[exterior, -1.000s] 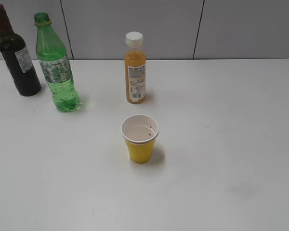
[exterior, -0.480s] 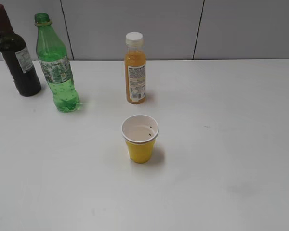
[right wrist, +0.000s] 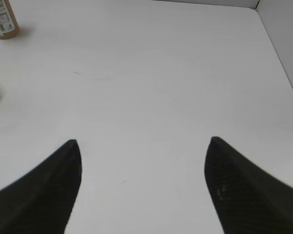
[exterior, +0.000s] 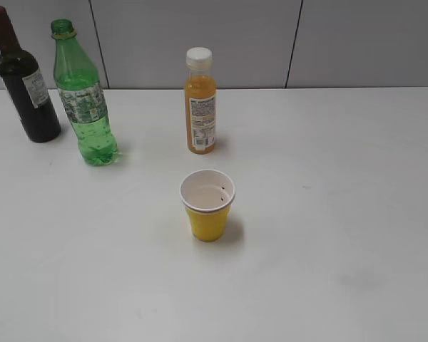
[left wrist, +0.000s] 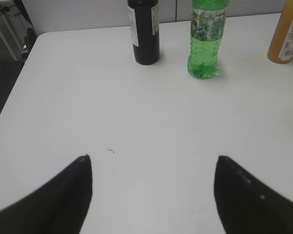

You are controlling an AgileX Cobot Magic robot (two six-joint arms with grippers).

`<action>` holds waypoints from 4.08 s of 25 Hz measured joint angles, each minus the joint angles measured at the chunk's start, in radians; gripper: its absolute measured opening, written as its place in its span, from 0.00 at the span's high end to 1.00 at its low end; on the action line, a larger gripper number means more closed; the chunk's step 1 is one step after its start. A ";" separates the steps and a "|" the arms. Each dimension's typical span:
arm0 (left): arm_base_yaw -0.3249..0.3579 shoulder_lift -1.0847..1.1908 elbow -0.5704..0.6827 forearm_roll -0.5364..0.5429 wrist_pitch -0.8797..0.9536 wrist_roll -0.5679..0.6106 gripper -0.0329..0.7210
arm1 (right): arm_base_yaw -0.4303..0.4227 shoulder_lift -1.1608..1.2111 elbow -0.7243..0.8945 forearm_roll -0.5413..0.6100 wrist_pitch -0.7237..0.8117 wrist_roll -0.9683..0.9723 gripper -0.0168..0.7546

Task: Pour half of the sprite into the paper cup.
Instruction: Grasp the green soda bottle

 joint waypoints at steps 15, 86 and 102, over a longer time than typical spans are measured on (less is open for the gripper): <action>0.000 0.000 0.000 0.000 0.000 0.000 0.17 | 0.000 0.000 0.000 0.000 0.000 -0.002 0.21; -0.018 0.567 0.135 -0.152 -0.965 0.128 0.17 | 0.000 0.000 0.000 0.000 0.005 -0.003 0.21; -0.225 1.050 0.190 -0.053 -1.512 0.094 0.17 | 0.000 0.000 0.000 0.000 0.005 -0.003 0.21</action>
